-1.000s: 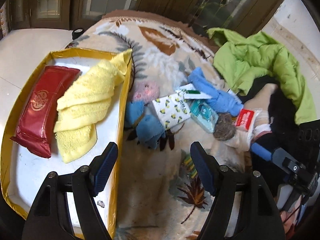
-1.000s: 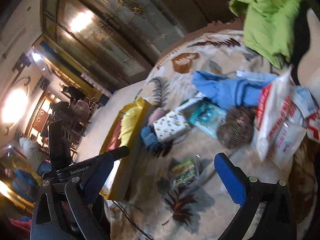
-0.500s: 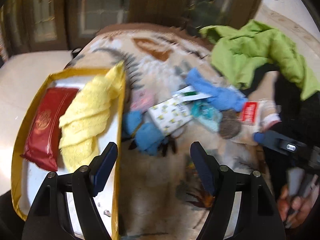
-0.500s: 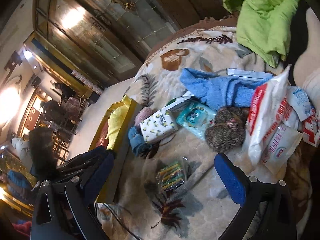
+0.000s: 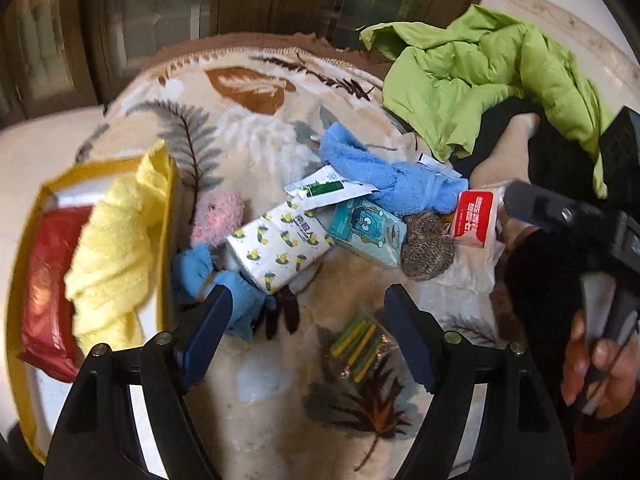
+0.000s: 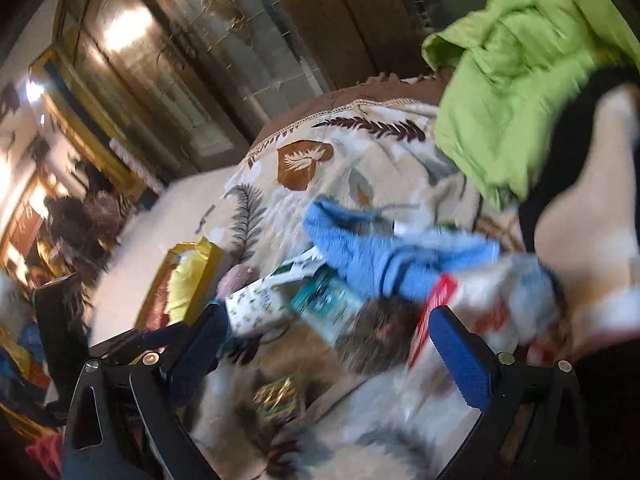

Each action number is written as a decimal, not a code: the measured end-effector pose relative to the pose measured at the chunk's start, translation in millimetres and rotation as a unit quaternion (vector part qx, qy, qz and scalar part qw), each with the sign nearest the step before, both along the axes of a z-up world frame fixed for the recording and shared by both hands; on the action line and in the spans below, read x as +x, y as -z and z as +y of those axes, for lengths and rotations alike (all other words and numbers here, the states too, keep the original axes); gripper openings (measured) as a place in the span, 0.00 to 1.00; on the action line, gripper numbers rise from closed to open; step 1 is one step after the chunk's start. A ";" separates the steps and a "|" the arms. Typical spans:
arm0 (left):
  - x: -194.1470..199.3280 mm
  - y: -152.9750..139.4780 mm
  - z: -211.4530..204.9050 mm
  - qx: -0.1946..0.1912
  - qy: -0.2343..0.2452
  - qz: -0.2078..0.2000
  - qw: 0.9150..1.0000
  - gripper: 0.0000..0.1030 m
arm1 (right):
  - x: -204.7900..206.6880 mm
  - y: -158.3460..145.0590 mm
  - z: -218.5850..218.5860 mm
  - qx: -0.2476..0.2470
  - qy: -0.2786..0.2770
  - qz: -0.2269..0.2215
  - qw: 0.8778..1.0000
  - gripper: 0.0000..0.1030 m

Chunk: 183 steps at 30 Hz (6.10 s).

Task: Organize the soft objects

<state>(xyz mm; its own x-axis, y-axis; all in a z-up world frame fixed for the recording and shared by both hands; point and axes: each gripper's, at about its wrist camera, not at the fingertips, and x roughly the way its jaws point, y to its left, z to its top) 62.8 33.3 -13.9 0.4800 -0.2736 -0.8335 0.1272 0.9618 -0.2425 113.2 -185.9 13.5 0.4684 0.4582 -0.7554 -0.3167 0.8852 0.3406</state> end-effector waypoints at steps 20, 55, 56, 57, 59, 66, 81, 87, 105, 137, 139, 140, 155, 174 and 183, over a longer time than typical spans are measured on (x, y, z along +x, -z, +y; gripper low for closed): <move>57.9 27.3 -34.0 0.118 0.275 0.021 0.954 0.76 | 65.2 58.4 97.2 -0.290 -0.256 -0.006 0.922 0.96; 56.0 -16.9 -30.5 0.127 0.272 -0.016 0.954 0.50 | 40.2 -37.0 -1.3 0.074 -0.076 0.072 0.992 0.47; 52.5 -20.7 -27.2 0.127 0.267 -0.019 0.955 0.50 | 42.8 -40.3 2.7 0.086 -0.073 0.073 0.991 0.48; 55.8 -21.7 -27.0 0.125 0.264 -0.021 0.956 0.50 | 40.5 -44.8 5.0 0.103 -0.072 0.075 0.989 0.48; 50.0 -28.6 -16.0 0.116 0.249 -0.022 0.961 0.50 | 34.3 -52.0 12.2 0.130 -0.074 0.078 0.986 0.48; 28.0 -48.5 46.7 0.127 0.186 -0.027 0.974 0.50 | 20.4 -75.7 74.1 0.166 -0.109 0.072 0.977 0.50; 17.2 -2.0 173.5 0.152 0.049 0.032 0.987 0.50 | 16.9 36.0 238.8 0.273 -0.072 0.201 0.938 0.51; 29.2 31.0 178.1 0.142 0.042 0.044 0.988 0.52 | 14.5 76.8 260.7 0.183 -0.072 0.207 0.958 0.55; 15.3 18.7 191.0 0.124 -0.017 0.022 0.992 0.68 | -19.8 16.1 197.9 0.200 -0.103 0.146 0.963 0.82; -12.2 11.1 28.9 -0.033 -0.025 0.051 0.998 0.83 | -128.9 -31.2 -16.3 0.198 -0.004 0.068 0.978 1.00; -6.0 15.3 27.9 -0.044 -0.041 0.067 0.996 0.83 | -120.5 -7.3 -2.7 0.179 -0.008 0.093 0.979 1.00; -2.2 18.1 27.8 -0.053 -0.048 0.077 0.994 0.83 | -117.7 3.2 4.2 0.169 -0.012 0.103 0.980 1.00; 33.9 46.7 28.6 -0.048 -0.149 0.123 0.980 0.83 | -101.7 51.9 98.0 -0.027 -0.177 0.038 0.983 1.00; 52.1 61.9 8.2 -0.032 -0.159 0.204 0.965 0.83 | -73.6 98.5 112.1 -0.088 -0.230 0.056 0.968 0.98; 49.7 54.6 20.7 -0.136 -0.206 0.185 0.951 0.83 | -62.7 100.4 104.9 -0.053 -0.218 0.067 0.972 0.98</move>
<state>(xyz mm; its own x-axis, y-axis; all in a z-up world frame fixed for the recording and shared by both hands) 112.5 54.1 -68.5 0.2808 -0.3557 -0.8914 -0.3884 0.8072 -0.4445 50.5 -81.0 -86.9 0.1420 0.5083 -0.8494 -0.6286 0.7092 0.3192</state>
